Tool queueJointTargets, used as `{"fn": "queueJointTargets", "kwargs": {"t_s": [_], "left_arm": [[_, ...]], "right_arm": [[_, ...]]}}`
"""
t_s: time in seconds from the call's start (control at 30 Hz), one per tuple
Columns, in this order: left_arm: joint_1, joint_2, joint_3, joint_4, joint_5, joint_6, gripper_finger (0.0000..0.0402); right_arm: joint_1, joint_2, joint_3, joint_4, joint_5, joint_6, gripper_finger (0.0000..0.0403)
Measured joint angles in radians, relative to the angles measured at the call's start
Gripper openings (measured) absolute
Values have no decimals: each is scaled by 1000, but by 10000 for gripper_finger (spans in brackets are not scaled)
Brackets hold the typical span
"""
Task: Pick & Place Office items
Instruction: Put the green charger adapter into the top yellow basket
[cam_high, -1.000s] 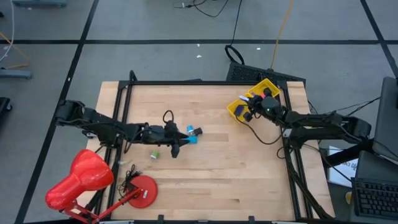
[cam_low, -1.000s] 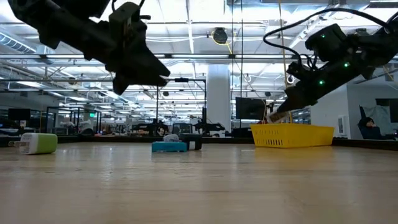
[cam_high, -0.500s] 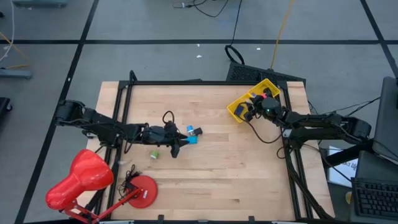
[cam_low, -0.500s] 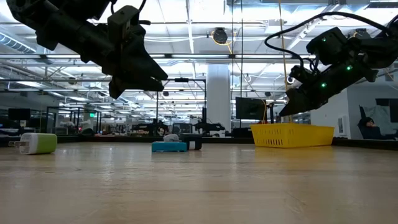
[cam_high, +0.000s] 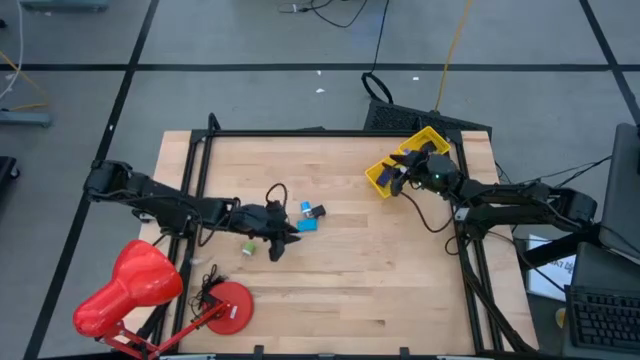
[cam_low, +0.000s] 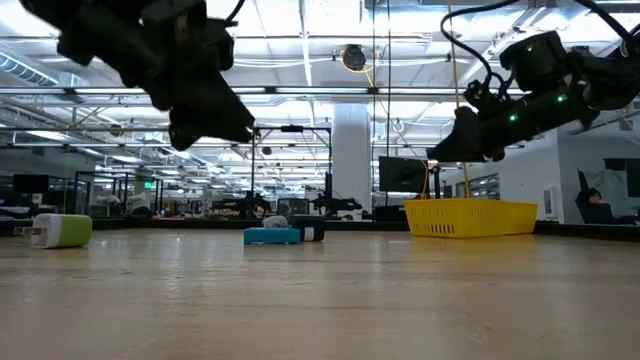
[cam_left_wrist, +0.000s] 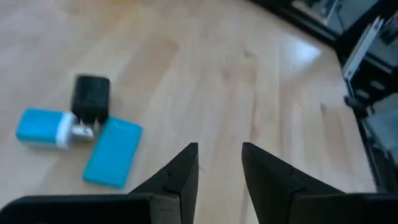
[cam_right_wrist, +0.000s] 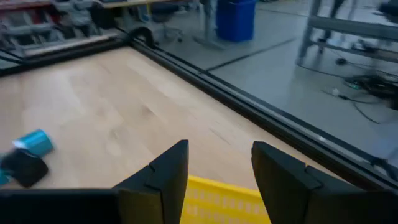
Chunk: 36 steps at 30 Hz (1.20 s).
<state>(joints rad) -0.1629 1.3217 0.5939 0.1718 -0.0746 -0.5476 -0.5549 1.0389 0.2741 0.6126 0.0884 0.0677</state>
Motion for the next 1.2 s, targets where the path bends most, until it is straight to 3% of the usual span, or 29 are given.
{"fn": "queueJointTargets", "kwargs": {"t_s": [0.23, 0.43, 0.7, 0.8, 1.03, 1.2], "left_arm": [[-112, -11, 160, -479, -11, -159, 101], [-221, -10, 170, -641, 13, -473, 93], [-279, -4, 169, -989, -86, -812, 92], [-278, -4, 169, -1013, -102, -866, 92], [-272, -4, 169, -1015, -87, -829, 97], [-270, 1, 169, -1014, -93, -873, 148]], "right_arm": [[0, 0, 0, 36, -97, 1, 160], [1, 0, 0, 45, -145, 26, 160], [1, 0, 0, 55, -144, 26, 161], [1, 0, 0, 64, -144, 26, 159], [1, 0, 0, 70, -143, 26, 158], [0, 0, 0, 70, -143, 26, 159]]}}
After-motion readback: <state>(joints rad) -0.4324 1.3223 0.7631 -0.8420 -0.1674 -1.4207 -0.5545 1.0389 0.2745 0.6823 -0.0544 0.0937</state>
